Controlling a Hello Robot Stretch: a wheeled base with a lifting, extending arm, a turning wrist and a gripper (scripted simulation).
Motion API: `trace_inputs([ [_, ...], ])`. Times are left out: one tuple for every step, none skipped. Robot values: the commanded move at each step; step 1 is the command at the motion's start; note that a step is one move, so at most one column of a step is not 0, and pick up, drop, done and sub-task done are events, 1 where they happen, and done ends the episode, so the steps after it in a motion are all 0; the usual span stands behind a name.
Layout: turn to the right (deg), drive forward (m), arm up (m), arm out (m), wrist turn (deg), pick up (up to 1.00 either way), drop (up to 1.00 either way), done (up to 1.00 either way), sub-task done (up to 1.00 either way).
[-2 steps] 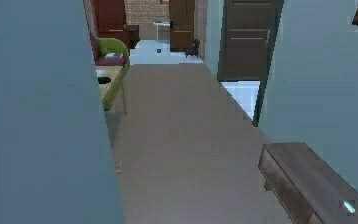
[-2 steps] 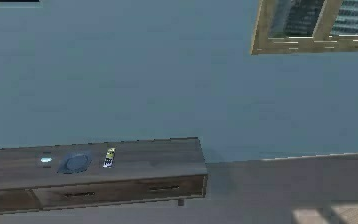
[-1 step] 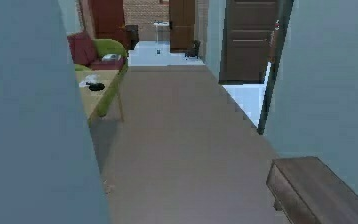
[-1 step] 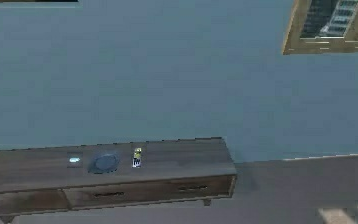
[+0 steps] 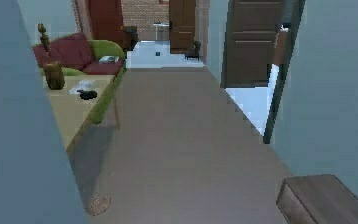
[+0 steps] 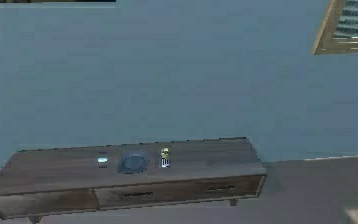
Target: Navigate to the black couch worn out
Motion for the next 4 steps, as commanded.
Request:
trace_inputs([
  [45.0,0.0,0.0,0.0,0.0,0.0,0.0,0.0,0.0],
  [42.0,0.0,0.0,0.0,0.0,0.0,0.0,0.0,0.0],
  [0.0,0.15,0.0,0.0,0.0,0.0,0.0,0.0,0.0],
  [-45.0,0.0,0.0,0.0,0.0,0.0,0.0,0.0,0.0],
])
